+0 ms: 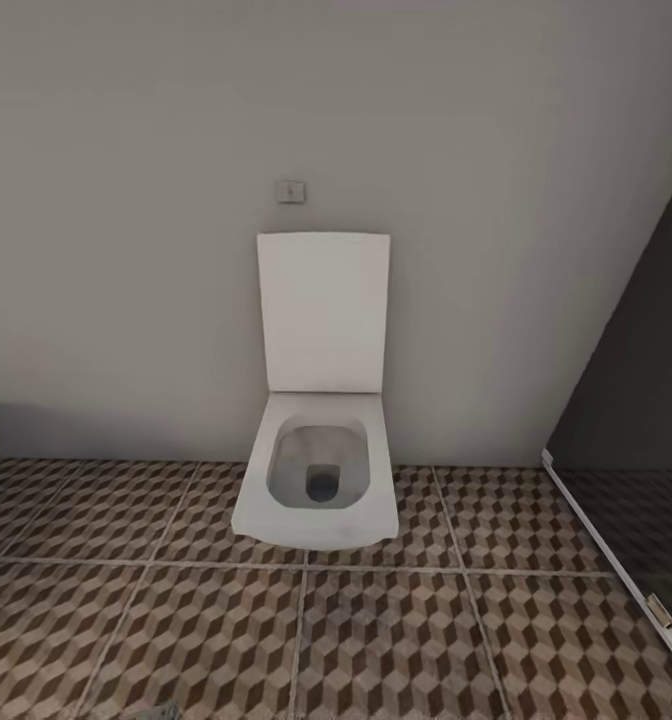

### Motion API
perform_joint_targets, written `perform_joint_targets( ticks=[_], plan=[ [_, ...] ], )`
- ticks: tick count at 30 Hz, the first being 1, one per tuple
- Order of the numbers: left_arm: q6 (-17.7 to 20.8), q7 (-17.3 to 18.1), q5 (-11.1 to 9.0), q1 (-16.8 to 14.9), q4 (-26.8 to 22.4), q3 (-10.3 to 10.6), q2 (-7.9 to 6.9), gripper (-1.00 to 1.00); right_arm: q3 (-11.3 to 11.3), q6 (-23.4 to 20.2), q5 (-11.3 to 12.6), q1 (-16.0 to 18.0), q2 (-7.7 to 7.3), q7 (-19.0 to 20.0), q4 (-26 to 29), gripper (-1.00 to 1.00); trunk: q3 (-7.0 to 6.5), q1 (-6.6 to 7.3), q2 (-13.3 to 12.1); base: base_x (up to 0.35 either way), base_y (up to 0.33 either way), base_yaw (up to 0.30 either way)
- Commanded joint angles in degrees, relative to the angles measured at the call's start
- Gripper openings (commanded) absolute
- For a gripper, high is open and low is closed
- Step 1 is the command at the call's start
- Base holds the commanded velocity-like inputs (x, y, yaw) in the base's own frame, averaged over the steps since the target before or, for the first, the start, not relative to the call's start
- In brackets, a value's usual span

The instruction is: Take the four mousetraps from the cabinet in the bathroom and place them on the bathroom floor. Make sure all four end up on the same floor surface, and ensure that at least two of them are either under or directly next to the same bathroom sink.

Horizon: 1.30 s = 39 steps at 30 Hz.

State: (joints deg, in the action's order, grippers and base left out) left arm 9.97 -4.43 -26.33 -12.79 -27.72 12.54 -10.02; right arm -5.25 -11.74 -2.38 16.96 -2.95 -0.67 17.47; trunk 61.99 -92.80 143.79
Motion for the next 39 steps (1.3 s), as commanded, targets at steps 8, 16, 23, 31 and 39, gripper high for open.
perform_joint_targets(
  ticks=[8, 16, 23, 31, 39],
  plan=[
    [9.2, -4.4, -0.4, -1.0, -5.1, 0.4, -0.31, -1.0, -1.0, -1.5, -0.2, 0.0, -3.44, -1.0, 3.2, -1.0, 1.83, -0.19, 0.1, 0.0, 0.0, 0.0],
    [15.6, -7.1, -0.4, -7.2, -11.2, 0.3, -0.03, -1.0, -1.2, -10.9, 0.1, 3.9, -4.81, -4.8, 9.7, -1.0, 3.6, -0.4, 0.2, 0.0, 0.0, 0.0],
    [20.6, -7.3, -0.4, -14.3, -12.3, 0.3, 0.65, -1.0, -1.1, -12.6, 0.5, 12.3, -4.38, -7.0, 9.7, -1.0, 5.15, -0.58, 0.3, 0.0, 0.0, 0.0],
    [23.0, -7.3, -0.3, -21.3, -11.7, 0.3, 1.72, -1.0, -1.0, -12.6, -0.1, 17.7, -2.17, -8.5, 9.6, -1.0, 6.93, -0.78, 0.4, 0.0, 0.0, 0.0],
    [23.2, -7.3, 2.2, -22.1, -11.4, 0.4, 2.18, -1.0, -0.6, -12.4, -0.3, 20.9, 0.75, -8.6, 9.4, -1.0, 8.7, -0.99, 0.5, 0.0, 0.0, 0.0]
  ],
)
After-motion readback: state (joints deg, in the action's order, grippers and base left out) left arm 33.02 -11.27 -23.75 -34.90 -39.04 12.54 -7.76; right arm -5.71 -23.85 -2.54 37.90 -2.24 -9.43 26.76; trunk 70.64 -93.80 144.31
